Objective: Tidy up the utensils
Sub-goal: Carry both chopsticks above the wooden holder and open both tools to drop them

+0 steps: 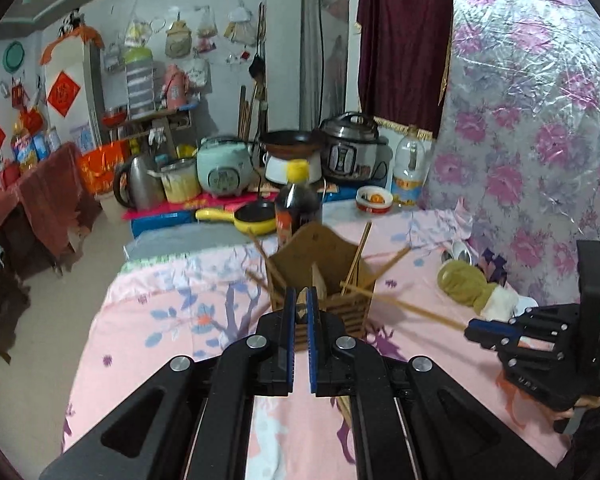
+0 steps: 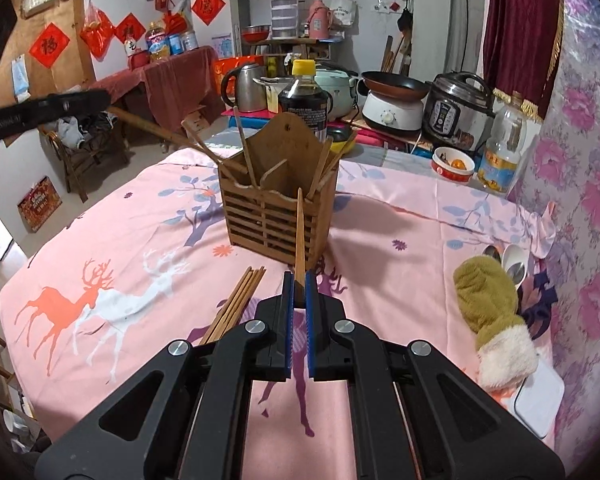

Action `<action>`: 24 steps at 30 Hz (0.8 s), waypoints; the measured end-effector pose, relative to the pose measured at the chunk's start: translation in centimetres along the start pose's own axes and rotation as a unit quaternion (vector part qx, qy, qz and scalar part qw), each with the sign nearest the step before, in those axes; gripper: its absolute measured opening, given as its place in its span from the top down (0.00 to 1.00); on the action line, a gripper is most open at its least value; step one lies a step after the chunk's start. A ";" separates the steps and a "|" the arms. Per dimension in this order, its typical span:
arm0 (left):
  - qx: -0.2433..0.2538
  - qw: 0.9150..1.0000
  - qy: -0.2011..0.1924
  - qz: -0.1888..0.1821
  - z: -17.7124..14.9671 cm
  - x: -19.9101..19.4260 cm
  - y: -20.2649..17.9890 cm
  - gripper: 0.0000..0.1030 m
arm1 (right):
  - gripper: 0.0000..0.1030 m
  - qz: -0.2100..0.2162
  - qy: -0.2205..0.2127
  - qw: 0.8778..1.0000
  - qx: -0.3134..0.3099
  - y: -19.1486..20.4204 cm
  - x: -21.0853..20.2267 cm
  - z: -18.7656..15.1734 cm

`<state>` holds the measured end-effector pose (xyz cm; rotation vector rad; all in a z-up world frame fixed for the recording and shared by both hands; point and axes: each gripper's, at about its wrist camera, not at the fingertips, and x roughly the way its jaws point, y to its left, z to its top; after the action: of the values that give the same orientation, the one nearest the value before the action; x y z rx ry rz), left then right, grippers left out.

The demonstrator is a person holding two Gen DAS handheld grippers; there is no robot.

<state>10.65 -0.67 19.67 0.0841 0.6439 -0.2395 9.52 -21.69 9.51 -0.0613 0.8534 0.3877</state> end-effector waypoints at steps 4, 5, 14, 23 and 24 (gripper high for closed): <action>0.009 1.000 0.005 0.015 1.1 1.5 -1.0 0.95 | 0.94 -0.001 -0.011 1.000 0.002 0.1 -0.1 1.7; 0.006 1.000 0.014 0.016 1.2 2.3 -1.0 0.95 | 0.94 -0.002 -0.014 1.000 0.003 0.1 0.0 2.2; -0.024 0.998 0.050 0.035 1.2 8.3 -0.3 0.52 | 0.92 0.009 -0.035 0.998 0.049 -0.3 2.3 7.2; -0.063 0.997 -0.013 0.048 0.3 6.1 1.3 0.21 | 0.89 0.029 -0.090 0.990 0.104 -1.9 1.1 6.0; -0.066 0.996 -0.021 0.051 0.1 5.6 1.5 0.19 | 0.89 0.029 -0.095 0.989 0.106 -2.1 0.7 5.7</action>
<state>15.45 -0.35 16.36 -0.0149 0.6096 -0.0992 14.82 -22.20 12.53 0.1959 0.7047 0.3498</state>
